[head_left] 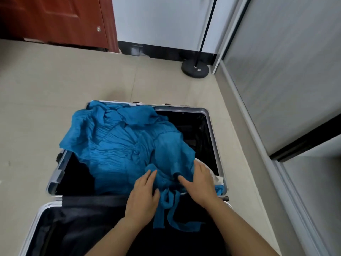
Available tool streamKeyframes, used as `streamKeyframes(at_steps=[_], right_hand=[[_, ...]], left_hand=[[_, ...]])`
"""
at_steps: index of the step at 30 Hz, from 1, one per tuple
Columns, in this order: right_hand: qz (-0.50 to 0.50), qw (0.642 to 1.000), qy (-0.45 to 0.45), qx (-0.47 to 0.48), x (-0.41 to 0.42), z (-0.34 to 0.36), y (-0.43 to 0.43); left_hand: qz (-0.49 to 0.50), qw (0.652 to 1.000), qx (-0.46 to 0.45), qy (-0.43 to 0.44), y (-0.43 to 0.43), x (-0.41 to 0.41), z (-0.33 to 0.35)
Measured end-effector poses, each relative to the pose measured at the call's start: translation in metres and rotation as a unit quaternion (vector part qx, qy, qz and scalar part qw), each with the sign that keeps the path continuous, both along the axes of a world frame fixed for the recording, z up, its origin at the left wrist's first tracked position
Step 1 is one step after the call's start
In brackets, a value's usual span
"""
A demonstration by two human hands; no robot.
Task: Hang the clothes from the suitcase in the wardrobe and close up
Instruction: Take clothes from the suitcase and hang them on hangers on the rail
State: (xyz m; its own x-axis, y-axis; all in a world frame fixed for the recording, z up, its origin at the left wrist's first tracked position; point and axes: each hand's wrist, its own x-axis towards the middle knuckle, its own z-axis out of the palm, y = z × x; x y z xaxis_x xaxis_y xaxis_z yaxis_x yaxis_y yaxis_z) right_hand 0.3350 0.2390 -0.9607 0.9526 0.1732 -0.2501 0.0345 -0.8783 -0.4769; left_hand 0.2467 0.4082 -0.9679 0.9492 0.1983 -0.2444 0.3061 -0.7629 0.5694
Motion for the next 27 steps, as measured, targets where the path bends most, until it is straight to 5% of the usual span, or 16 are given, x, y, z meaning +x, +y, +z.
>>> streamKeyframes(at_steps=[5, 8, 9, 11, 13, 14, 17, 23, 27], right_hand=[[-0.065, 0.995, 0.070, -0.038, 0.025, -0.036, 0.026], [-0.080, 0.985, 0.018, 0.151, 0.019, -0.020, 0.040], [-0.088, 0.960, 0.043, 0.263, 0.012, -0.006, 0.048], [-0.121, 0.855, 0.146, 0.483, -0.001, 0.028, 0.064], [-0.144, 0.751, 0.262, 0.588, -0.012, 0.053, 0.074], [-0.144, 0.731, 0.296, 0.598, -0.016, 0.060, 0.077], [-0.132, 0.730, 0.359, 0.567, -0.029, 0.084, 0.077], [-0.198, 0.677, 0.352, 0.615, -0.021, 0.203, 0.072], [-0.208, 0.725, 0.265, 0.600, -0.009, 0.339, 0.067]], left_hand=[[0.003, 0.999, 0.034, -0.016, -0.003, 0.017, -0.032], [0.040, 0.996, -0.062, -0.044, 0.001, 0.014, -0.025], [0.061, 0.992, -0.100, -0.049, 0.005, 0.013, -0.020], [0.108, 0.981, -0.147, -0.066, 0.015, 0.013, -0.004], [0.130, 0.978, -0.137, -0.083, 0.029, 0.014, 0.010], [0.126, 0.981, -0.112, -0.097, 0.036, 0.013, 0.013], [0.093, 0.983, -0.058, -0.150, 0.052, -0.002, 0.036], [0.133, 0.951, -0.181, -0.214, 0.074, -0.022, 0.171], [0.179, 0.922, -0.173, -0.297, 0.077, -0.011, 0.317]])
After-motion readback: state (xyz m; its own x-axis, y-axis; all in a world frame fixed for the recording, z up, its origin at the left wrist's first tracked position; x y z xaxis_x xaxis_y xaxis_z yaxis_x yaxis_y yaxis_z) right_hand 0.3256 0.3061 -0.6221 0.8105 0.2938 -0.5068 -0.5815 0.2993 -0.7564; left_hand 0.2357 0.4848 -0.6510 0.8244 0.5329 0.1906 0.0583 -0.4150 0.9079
